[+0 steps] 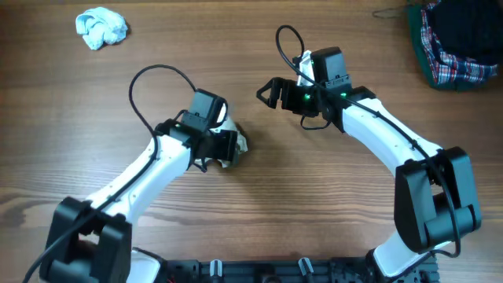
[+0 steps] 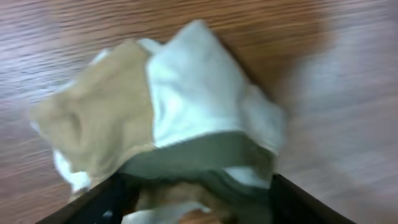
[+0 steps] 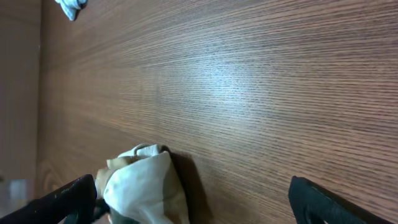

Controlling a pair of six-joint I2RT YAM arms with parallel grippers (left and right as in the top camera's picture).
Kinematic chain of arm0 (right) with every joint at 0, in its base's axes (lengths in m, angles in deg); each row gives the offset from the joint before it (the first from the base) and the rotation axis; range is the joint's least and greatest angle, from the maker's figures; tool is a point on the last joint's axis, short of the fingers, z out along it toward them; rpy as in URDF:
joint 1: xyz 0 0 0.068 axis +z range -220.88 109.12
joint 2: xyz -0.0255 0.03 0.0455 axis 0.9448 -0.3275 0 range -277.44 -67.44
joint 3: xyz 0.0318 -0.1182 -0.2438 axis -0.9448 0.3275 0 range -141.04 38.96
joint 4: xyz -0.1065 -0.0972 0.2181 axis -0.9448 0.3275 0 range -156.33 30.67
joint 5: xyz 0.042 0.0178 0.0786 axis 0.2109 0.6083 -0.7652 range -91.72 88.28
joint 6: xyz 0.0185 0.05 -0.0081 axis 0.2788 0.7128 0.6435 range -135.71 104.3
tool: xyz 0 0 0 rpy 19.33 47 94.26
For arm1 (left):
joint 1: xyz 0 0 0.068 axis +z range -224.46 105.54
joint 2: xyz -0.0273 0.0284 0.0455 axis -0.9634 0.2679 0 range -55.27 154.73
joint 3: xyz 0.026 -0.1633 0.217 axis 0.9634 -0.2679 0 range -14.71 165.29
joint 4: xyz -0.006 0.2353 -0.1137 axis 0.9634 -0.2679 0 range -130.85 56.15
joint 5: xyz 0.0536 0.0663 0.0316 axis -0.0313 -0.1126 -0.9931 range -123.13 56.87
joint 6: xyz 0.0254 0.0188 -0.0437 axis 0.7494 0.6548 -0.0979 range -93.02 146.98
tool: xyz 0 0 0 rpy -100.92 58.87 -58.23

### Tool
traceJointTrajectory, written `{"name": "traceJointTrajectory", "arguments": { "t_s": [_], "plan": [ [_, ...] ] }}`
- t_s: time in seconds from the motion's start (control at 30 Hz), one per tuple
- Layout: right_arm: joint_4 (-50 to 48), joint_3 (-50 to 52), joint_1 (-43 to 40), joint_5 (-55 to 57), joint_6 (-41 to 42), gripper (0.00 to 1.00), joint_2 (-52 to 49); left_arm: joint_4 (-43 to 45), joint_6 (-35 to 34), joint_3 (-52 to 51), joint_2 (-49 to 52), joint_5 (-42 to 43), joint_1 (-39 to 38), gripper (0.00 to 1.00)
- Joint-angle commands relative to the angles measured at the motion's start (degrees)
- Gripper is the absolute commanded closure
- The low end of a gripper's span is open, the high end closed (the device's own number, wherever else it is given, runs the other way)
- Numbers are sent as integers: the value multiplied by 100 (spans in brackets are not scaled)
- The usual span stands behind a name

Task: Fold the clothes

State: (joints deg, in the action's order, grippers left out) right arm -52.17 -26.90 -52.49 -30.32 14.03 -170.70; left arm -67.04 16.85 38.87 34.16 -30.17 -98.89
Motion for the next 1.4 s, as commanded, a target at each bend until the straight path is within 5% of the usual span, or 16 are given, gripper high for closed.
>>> {"name": "traceJointTrajectory", "arguments": {
  "t_s": [0.0, 0.27, 0.53, 0.63, 0.97, 1.03, 1.1, 1.27, 1.37],
  "plan": [
    [-2, -94, 22, 55, -129, 0, 149, 166, 76, 76, 125, -662, -17, 27],
    [9, -92, 22, 55, -280, 0, 149, 579, 74, 76, 125, -885, -17, 44],
    [9, -92, 22, 61, -297, 1, 149, 516, 74, 76, 361, -868, -17, 49],
    [11, -92, 22, 74, -393, 1, 149, 605, 74, 76, 358, -1134, -4, 96],
    [52, -92, 24, 76, -498, 1, 149, 496, 94, 87, -227, -2059, -7, 95],
    [94, -92, 24, 79, -570, 0, 149, 131, 87, 87, -227, -2059, -7, 69],
    [125, -92, 24, 122, -573, 0, 149, -302, -125, 83, -225, -2039, -4, 62],
    [175, -92, 28, 157, -575, 0, 149, -566, -739, -157, -225, -2035, 133, 65],
    [205, -92, 48, -70, -791, 1, 149, -496, -879, -188, -221, -1681, 520, 82]
  ]
}}
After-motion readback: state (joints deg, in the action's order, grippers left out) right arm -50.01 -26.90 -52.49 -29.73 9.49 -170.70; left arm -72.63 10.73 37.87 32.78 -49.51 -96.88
